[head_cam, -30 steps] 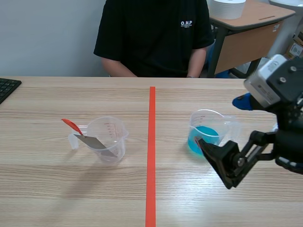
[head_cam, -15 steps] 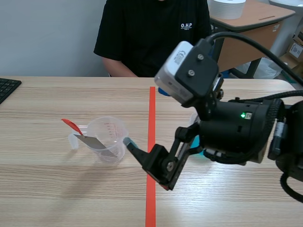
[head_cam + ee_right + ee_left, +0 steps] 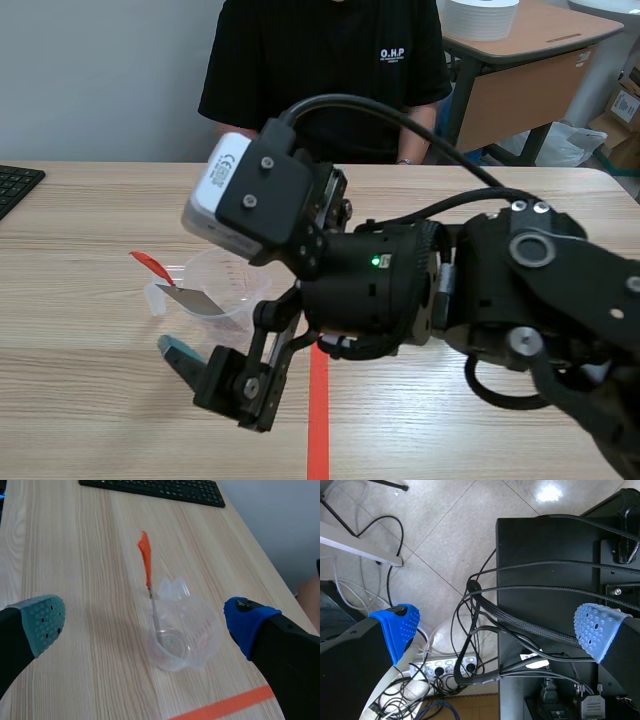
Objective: Do the redox reaction experiment.
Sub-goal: 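Lift the metal plate out of the left beaker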
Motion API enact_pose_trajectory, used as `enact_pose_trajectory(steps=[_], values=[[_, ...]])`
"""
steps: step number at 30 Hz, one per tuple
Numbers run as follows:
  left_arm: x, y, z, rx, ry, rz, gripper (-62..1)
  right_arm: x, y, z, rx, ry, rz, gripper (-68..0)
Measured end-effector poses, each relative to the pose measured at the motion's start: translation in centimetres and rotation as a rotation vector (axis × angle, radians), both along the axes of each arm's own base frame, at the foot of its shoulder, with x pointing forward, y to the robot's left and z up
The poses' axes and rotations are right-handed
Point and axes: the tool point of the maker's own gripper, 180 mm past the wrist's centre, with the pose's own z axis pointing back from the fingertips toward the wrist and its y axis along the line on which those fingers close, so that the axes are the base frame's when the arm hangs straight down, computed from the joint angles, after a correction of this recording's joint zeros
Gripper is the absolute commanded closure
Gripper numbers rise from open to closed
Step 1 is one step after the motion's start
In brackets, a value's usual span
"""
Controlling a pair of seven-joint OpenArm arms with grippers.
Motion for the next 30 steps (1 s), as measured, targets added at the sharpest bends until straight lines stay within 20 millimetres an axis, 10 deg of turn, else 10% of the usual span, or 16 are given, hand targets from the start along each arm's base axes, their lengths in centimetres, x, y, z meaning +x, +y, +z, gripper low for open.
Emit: enact_pose_trajectory(steps=[13,30], values=[[0.0,0.0,0.0,0.000,0.000,0.000,-62.3,1.8,4.0,0.2,0.055,-0.064,0.006,-66.7],[0.0,0.0,0.0,0.000,0.000,0.000,-62.3,4.5,3.6,-0.2,0.047,-0.112,-0.105,-66.7]])
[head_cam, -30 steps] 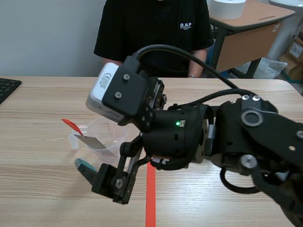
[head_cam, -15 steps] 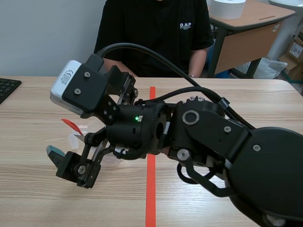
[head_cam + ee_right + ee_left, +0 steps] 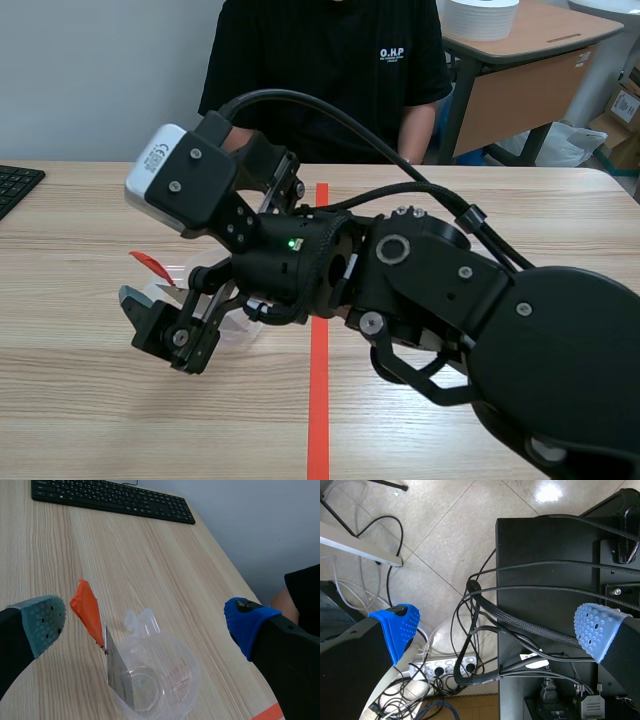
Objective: Do the redox reaction experiment.
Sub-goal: 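Lift the metal plate out of the left beaker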
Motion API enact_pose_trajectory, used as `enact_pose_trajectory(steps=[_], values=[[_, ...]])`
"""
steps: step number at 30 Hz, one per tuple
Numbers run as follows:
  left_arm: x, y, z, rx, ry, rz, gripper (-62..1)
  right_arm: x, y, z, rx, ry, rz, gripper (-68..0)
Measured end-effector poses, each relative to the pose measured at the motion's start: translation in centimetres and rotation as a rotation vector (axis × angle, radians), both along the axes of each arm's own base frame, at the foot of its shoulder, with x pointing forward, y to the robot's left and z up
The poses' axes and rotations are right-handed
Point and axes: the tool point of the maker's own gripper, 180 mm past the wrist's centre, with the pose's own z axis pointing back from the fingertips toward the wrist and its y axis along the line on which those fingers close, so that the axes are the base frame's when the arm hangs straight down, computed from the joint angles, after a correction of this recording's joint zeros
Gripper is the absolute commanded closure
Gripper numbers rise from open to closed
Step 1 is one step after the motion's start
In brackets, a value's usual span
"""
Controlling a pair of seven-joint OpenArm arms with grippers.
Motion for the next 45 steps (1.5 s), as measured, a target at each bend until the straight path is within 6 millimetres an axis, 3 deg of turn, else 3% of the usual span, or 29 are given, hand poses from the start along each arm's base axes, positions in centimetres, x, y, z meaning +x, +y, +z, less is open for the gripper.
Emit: enact_pose_trajectory(steps=[5,15,23,35,45], values=[[0.0,0.0,0.0,0.000,0.000,0.000,-62.3,0.5,-0.1,0.4,0.005,-0.016,-0.019,-64.7],[0.0,0.0,0.0,0.000,0.000,0.000,-62.3,0.7,-0.4,0.2,-0.002,-0.019,-0.025,-34.3],[0.2,0.0,0.1,0.000,-0.013,0.000,-62.3,0.7,-0.5,0.2,-0.003,-0.020,-0.025,-18.5],[0.1,-0.6,0.1,-0.032,-0.011,-0.013,-62.3,0.9,-0.5,0.4,-0.004,-0.028,-0.025,-1.9],[-0.2,-1.9,-0.2,-0.063,0.003,-0.040,-62.3,1.0,-0.3,1.1,-0.003,-0.038,-0.005,-1.5]])
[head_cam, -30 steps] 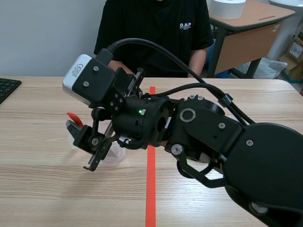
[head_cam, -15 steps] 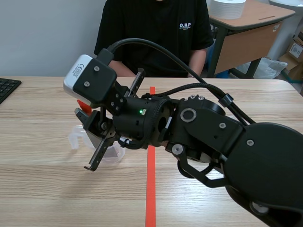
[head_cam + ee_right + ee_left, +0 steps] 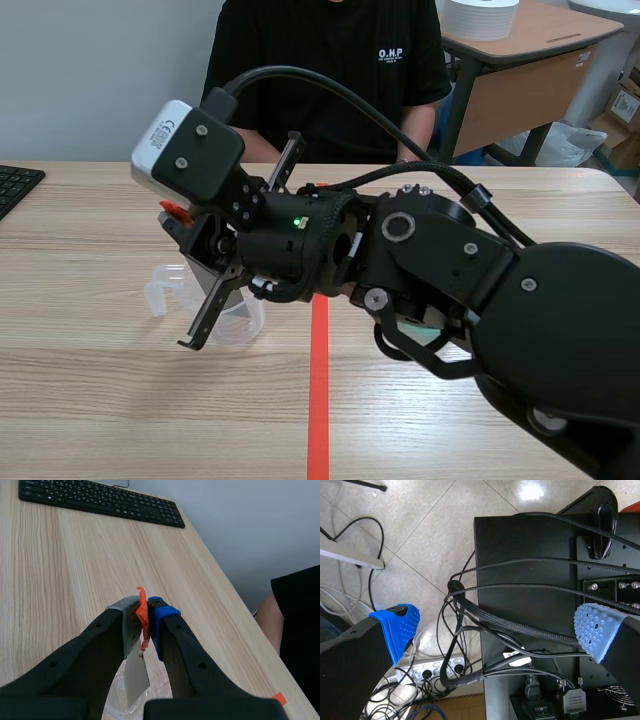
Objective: Do the redox reaction experiment.
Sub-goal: 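Lift the metal plate out of the left beaker, then move the plate over the blue solution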
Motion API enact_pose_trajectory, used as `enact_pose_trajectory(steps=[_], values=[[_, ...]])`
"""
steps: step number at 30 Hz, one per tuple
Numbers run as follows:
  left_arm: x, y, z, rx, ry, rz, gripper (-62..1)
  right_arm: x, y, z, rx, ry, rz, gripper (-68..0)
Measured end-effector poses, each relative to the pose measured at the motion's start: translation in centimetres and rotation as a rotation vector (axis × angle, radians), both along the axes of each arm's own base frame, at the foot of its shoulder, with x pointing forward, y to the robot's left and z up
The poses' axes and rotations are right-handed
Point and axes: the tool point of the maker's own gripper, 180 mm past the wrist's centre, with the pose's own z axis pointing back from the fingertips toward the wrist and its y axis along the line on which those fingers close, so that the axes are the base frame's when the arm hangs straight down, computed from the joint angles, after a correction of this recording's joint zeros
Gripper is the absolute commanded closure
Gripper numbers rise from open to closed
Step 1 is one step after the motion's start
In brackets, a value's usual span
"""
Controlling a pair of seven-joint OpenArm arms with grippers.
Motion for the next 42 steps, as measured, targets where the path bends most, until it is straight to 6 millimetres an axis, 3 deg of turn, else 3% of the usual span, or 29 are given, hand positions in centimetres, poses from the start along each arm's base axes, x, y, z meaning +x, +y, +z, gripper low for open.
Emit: enact_pose_trajectory(steps=[5,7,15,28,42], values=[[-0.2,0.0,-0.1,0.001,0.011,-0.001,-62.3,-0.7,0.6,1.8,0.004,-0.025,0.021,-1.5],[-0.2,0.0,-0.1,0.001,0.011,-0.001,-59.2,-0.8,0.6,2.6,0.007,-0.027,0.017,-1.5],[-0.2,0.0,-0.1,0.001,0.012,-0.001,-35.6,-0.5,-0.5,6.1,0.025,0.008,0.026,-1.5],[-0.6,0.0,-0.4,0.003,0.038,-0.003,-3.5,0.3,-3.7,10.8,0.058,0.041,0.013,-1.5],[-0.7,0.0,-0.4,0.003,0.044,-0.003,-3.4,3.4,-9.6,12.2,0.037,0.050,-0.094,-1.5]])
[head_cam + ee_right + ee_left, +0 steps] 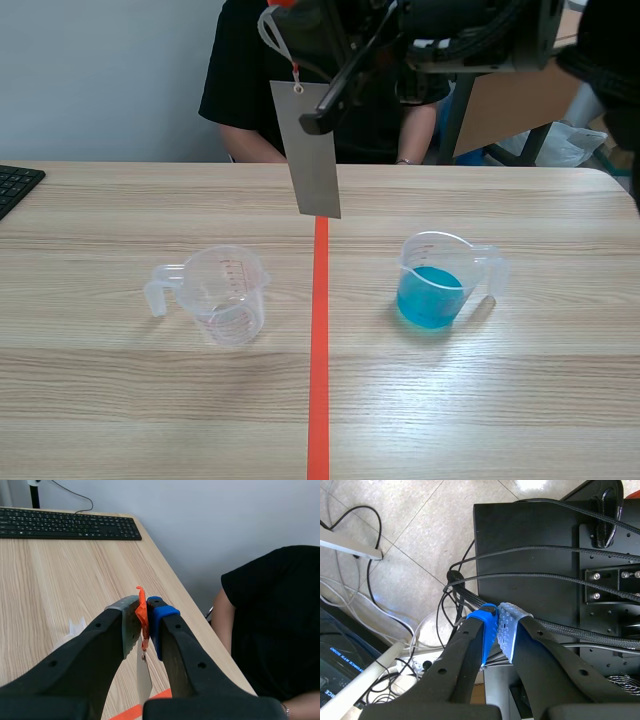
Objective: Do the redox reaction experiment.
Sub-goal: 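Move the plate over the blue solution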
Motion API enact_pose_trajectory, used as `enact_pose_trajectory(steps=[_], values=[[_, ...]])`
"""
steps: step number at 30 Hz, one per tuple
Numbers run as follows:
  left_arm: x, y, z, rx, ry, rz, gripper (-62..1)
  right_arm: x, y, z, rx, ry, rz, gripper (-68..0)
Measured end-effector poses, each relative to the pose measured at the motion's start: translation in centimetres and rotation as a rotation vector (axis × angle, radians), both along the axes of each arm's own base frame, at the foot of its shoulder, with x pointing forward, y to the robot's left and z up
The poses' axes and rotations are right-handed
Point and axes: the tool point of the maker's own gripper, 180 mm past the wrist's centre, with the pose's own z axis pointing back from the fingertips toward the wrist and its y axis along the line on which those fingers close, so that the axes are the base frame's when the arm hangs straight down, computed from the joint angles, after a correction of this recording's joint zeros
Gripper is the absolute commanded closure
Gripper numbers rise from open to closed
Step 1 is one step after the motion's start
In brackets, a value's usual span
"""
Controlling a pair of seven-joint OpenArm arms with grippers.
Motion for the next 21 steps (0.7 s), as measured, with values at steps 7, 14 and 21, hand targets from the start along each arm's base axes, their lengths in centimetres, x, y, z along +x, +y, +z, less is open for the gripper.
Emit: enact_pose_trajectory(steps=[7,14,21], values=[[0.0,0.0,0.0,0.000,0.000,0.000,-3.4,0.5,-3.4,-0.3,-0.063,-0.005,-0.019,-1.5],[0.0,0.0,0.0,0.000,0.000,0.000,-3.4,0.3,-5.9,-0.4,-0.106,0.022,-0.017,-1.5],[-0.1,0.0,-0.1,0.001,0.006,-0.001,-3.4,-0.6,-7.8,-0.2,-0.127,0.039,0.018,-1.5]])
